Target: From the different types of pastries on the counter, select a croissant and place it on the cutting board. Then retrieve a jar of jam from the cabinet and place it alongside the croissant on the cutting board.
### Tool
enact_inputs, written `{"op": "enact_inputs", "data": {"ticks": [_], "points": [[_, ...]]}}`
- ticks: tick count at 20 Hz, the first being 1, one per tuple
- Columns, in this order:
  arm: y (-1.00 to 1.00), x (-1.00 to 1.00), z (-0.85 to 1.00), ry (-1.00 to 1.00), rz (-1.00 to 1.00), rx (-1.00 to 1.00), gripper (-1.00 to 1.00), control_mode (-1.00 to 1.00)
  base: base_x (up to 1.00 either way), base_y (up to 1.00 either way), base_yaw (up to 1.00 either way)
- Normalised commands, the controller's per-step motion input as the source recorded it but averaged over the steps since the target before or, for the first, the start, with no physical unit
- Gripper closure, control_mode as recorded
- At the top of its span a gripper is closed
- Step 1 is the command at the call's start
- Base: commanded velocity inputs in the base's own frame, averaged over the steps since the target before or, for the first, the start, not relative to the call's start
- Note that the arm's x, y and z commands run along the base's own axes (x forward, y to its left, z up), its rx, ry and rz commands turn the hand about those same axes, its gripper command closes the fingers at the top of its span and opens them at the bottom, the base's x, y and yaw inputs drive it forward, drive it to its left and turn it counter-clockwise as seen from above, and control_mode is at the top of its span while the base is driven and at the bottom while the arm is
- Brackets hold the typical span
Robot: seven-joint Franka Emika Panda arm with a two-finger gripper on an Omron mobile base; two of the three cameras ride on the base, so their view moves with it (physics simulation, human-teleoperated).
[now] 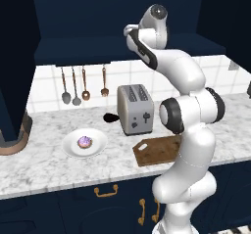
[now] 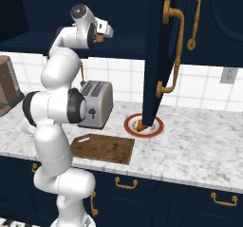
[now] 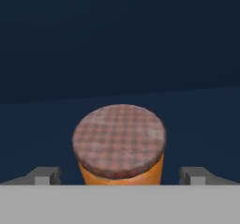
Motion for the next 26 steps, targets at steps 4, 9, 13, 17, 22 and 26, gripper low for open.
{"op": "enact_inputs", "data": {"ticks": [4, 9, 13, 17, 22, 26], "points": [[0.0, 0.24, -0.21, 0.0, 0.0, 0.0, -1.0, -1.0, 0.0, 0.0, 0.0], [0.0, 0.19, -0.06, 0.0, 0.0, 0.0, 1.0, -1.0, 0.0, 0.0, 0.0], [0.0, 0.02, 0.0, 0.0, 0.0, 0.0, 1.0, -1.0, 0.0, 0.0, 0.0], [0.0, -0.17, 0.0, 0.01, 0.0, 0.0, 1.0, -1.0, 0.0, 0.0, 0.0], [0.06, -0.79, 0.0, -0.03, 0.0, 0.0, 1.0, -1.0, 0.0, 0.0, 0.0], [0.08, -0.96, 0.0, -0.1, 0.0, 0.0, 1.0, -1.0, 0.0, 0.0, 0.0]]}}
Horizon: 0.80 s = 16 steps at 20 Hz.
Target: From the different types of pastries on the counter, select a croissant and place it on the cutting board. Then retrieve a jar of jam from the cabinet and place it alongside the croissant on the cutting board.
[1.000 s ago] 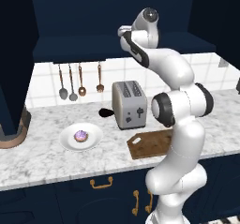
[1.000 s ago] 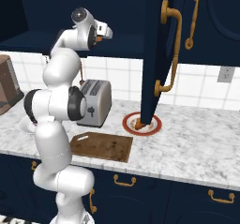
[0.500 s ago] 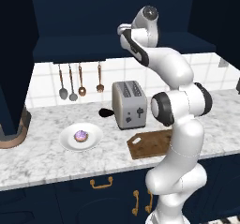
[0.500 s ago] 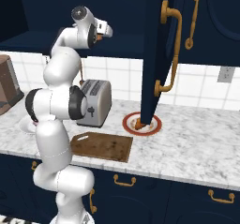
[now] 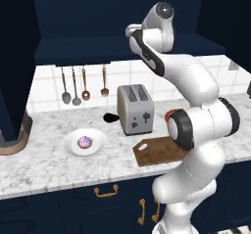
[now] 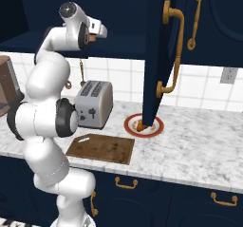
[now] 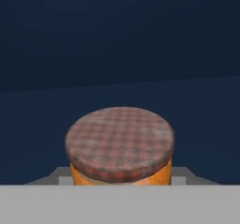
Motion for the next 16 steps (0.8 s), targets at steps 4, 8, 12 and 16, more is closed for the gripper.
{"op": "enact_inputs", "data": {"ticks": [4, 8, 12, 16], "points": [[0.0, -1.0, 0.01, -0.09, 0.0, 0.0, 1.0, -1.0, 0.0, 0.0, 0.0], [-0.15, -1.0, 0.14, -0.01, 0.05, 0.0, 1.0, -1.0, 0.0, 0.0, 0.0], [-0.12, -1.0, 0.16, 0.0, 0.13, 0.0, 1.0, -1.0, 0.0, 0.0, 0.0], [-0.1, -1.0, 0.26, 0.0, 0.1, 0.02, 1.0, -1.0, 0.0, 0.0, 0.0]]}}
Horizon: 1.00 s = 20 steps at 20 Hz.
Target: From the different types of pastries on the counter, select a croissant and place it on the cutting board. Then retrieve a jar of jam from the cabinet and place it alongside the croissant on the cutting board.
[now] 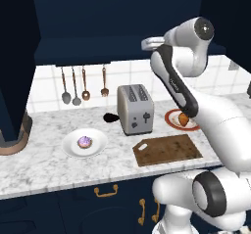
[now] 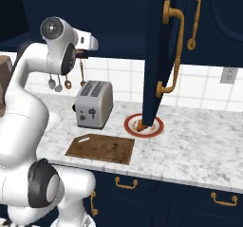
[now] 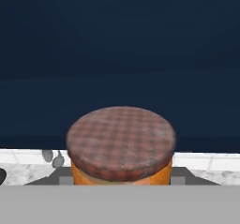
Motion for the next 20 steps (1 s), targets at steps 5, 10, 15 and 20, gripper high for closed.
{"op": "enact_inputs", "data": {"ticks": [5, 10, 15, 20], "points": [[-0.08, -1.0, 0.18, 0.0, 0.16, 0.01, 1.0, -1.0, 0.0, 0.0, 0.0], [0.0, -1.0, 0.0, 0.0, 0.21, 0.0, 1.0, -1.0, 0.0, 0.0, 0.0], [0.1, -0.92, -0.03, 0.02, 0.21, 0.0, 1.0, -1.0, 0.0, 0.0, 0.0], [0.24, -0.13, -0.46, 0.03, 0.19, -0.05, 1.0, -1.0, 0.0, 0.0, 0.0]]}}
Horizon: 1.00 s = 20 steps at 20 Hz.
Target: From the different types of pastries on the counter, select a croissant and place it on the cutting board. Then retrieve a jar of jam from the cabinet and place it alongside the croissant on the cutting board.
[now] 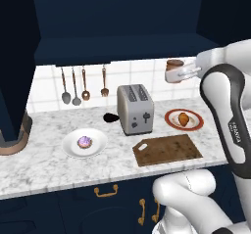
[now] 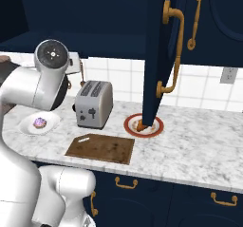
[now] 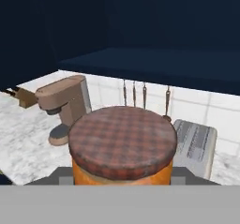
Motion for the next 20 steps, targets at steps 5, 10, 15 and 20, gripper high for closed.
{"op": "enact_inputs", "data": {"ticks": [5, 10, 15, 20], "points": [[0.16, 0.0, -0.46, 0.0, 0.25, 0.0, 1.0, -1.0, 0.0, 0.0, 0.0], [0.33, 0.0, -0.54, 0.0, 0.22, 0.0, 1.0, -1.0, 0.0, 0.0, 0.0], [0.21, -0.05, -0.35, 0.04, 0.14, 0.0, 1.0, -1.0, 0.0, 0.0, 0.0], [0.0, 0.0, -0.62, 0.0, 0.23, -0.02, 1.0, -1.0, 0.0, 0.0, 0.0]]}}
